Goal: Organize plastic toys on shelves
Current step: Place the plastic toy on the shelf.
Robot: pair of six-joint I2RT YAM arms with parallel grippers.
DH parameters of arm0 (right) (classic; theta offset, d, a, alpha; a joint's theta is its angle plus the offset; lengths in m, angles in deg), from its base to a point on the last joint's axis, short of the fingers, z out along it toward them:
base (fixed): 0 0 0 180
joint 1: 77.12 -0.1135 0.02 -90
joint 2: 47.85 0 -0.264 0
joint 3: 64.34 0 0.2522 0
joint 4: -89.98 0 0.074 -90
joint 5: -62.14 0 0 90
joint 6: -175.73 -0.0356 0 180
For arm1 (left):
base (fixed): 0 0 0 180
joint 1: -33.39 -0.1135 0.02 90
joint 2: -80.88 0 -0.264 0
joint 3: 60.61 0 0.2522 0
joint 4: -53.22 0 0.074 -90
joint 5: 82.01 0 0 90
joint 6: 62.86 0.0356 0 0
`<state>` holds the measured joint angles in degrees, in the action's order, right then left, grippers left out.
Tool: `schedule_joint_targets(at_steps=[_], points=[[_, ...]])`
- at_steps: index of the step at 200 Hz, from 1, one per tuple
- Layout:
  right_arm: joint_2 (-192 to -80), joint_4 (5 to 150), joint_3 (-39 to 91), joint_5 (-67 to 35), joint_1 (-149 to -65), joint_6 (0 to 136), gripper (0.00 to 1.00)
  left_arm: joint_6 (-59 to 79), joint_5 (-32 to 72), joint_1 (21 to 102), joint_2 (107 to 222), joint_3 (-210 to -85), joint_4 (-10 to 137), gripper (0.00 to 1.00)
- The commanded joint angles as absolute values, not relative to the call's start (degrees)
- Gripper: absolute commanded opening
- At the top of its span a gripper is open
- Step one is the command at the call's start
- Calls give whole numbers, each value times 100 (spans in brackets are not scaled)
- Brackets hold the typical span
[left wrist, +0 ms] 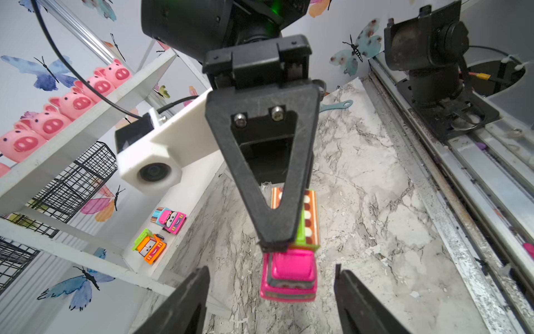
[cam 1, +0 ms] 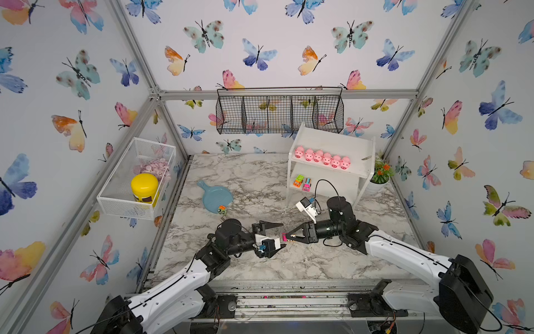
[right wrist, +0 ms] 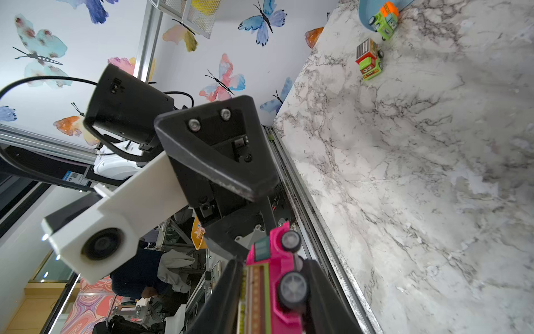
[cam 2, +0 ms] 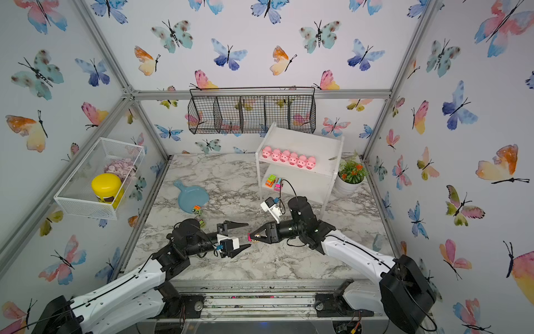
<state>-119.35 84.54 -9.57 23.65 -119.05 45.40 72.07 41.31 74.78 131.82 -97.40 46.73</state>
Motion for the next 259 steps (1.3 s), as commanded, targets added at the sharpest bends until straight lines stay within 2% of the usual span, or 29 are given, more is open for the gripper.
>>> schedule_joint_targets(at_steps=[1,21,46,92,110,129,147,175,190,205,225,242,259], points=[[-12068,8627,-762,2584,-11878,4470,33,7146,4275,7497,13269,-9856,4671,69],[-12131,8641,-726,2619,-11878,4477,33,7135,4331,7497,13356,-9949,4692,60],[-12168,8642,-725,2636,-11875,4491,33,7069,4420,7497,13484,-10050,4791,42],[-12197,8651,-744,2630,-11874,4495,33,7037,4525,7497,13520,-10090,4883,32],[-12213,8638,-743,2602,-11870,4503,35,7005,4623,7497,13538,-10125,4914,22],[-12203,8626,-728,2513,-11869,4506,38,6943,4697,7496,13555,-10176,5004,16],[-12145,8590,-717,2422,-11869,4521,43,6905,4708,7497,13556,-10200,5072,15],[-11858,8236,-665,2022,-11828,4734,69,6787,4585,7489,13525,-10247,5192,15],[-11535,8004,-631,1692,-11778,4945,76,6669,4485,7487,13511,-10262,5247,15],[-11128,7813,-585,1348,-11700,5157,77,6503,4428,7479,13528,-10270,5240,15],[-10524,6957,-233,532,-11667,6120,76,5994,4333,7472,13634,-10339,5082,15],[-9841,6301,86,-594,-11667,6890,75,5151,4112,7473,13850,-10448,4698,15],[-9054,6544,63,-1695,-11667,7217,73,4027,3726,7537,14283,-10683,4299,15]])
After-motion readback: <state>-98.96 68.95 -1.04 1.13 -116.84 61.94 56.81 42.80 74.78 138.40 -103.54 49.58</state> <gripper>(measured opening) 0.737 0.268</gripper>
